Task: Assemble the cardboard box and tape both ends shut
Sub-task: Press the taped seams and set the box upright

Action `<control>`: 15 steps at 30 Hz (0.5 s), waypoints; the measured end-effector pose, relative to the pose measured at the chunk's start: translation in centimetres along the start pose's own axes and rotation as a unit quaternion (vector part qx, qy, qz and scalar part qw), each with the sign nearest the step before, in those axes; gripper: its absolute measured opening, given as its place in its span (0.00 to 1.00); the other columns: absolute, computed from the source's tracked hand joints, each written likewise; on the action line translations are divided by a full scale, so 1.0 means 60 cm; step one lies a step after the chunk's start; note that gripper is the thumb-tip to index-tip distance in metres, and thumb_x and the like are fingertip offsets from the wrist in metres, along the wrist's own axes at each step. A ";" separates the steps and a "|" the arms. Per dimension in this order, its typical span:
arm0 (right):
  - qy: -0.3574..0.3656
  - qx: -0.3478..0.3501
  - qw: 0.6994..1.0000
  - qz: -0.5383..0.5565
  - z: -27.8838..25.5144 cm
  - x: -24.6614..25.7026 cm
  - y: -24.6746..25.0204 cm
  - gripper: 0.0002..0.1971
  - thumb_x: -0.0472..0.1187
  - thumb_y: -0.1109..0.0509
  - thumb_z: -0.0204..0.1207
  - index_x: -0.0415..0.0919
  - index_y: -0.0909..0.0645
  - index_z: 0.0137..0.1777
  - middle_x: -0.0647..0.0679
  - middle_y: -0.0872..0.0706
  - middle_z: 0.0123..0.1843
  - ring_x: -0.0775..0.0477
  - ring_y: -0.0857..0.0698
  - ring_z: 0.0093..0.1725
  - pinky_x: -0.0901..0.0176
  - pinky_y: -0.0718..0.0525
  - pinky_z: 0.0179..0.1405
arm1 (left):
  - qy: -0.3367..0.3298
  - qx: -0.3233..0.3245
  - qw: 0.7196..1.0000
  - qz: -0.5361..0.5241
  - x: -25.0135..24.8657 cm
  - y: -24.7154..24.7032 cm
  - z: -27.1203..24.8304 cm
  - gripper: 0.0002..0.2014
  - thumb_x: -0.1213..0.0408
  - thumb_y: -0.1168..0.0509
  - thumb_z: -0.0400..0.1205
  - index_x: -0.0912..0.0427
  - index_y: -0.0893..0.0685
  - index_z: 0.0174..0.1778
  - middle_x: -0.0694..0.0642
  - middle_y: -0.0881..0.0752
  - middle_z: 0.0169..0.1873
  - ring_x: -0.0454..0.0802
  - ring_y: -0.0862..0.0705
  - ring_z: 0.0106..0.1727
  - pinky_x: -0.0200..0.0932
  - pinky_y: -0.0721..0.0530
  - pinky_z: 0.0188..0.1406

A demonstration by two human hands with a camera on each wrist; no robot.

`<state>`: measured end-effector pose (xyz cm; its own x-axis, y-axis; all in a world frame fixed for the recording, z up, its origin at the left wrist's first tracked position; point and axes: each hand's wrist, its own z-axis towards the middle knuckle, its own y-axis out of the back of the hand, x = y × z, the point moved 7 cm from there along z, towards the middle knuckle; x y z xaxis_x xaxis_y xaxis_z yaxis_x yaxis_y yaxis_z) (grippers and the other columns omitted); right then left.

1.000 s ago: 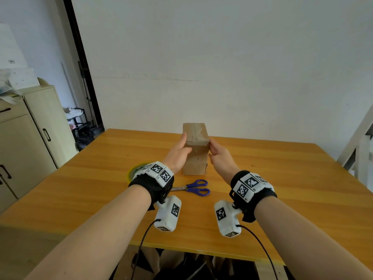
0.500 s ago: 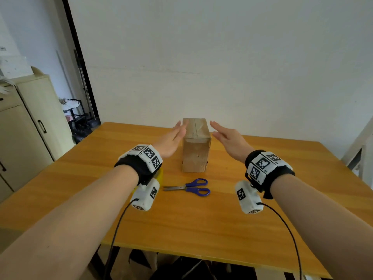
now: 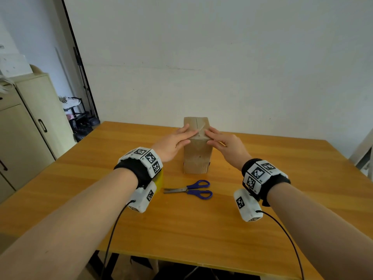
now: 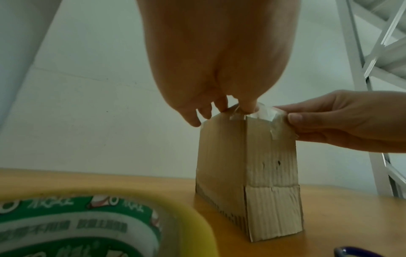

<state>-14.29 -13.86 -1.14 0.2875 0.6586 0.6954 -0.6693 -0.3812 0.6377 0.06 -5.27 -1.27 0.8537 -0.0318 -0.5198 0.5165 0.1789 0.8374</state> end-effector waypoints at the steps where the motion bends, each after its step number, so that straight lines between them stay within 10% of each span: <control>1: -0.005 0.000 1.000 -0.007 0.000 0.000 0.000 0.21 0.41 0.32 0.79 0.52 0.24 0.72 0.56 0.29 0.78 0.54 0.30 0.77 0.58 0.34 0.78 | 0.002 0.004 1.000 0.002 0.000 0.001 0.000 0.22 0.59 0.51 0.88 0.41 0.39 0.79 0.50 0.49 0.83 0.50 0.47 0.84 0.44 0.46 0.81; 10: -0.038 -0.025 0.999 -0.019 -0.008 0.017 -0.003 0.29 0.56 0.29 0.73 0.51 0.25 0.73 0.55 0.30 0.79 0.52 0.30 0.77 0.52 0.31 0.77 | 0.030 -0.005 0.997 -0.068 -0.010 -0.003 -0.006 0.25 0.56 0.44 0.86 0.47 0.39 0.80 0.49 0.50 0.83 0.48 0.47 0.83 0.46 0.44 0.80; 15: -0.048 -0.053 0.997 0.005 -0.002 0.017 -0.002 0.22 0.43 0.29 0.76 0.46 0.21 0.70 0.51 0.26 0.77 0.49 0.25 0.74 0.58 0.27 0.73 | 0.022 -0.029 0.998 -0.060 -0.008 0.006 -0.002 0.21 0.65 0.47 0.87 0.48 0.32 0.77 0.51 0.44 0.82 0.50 0.43 0.83 0.43 0.44 0.80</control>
<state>-13.99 -13.04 -0.54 0.3414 0.5871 0.7341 -0.7398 -0.3139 0.5951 -0.16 -5.09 -0.74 0.7814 -0.0142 -0.6238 0.6095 0.2321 0.7581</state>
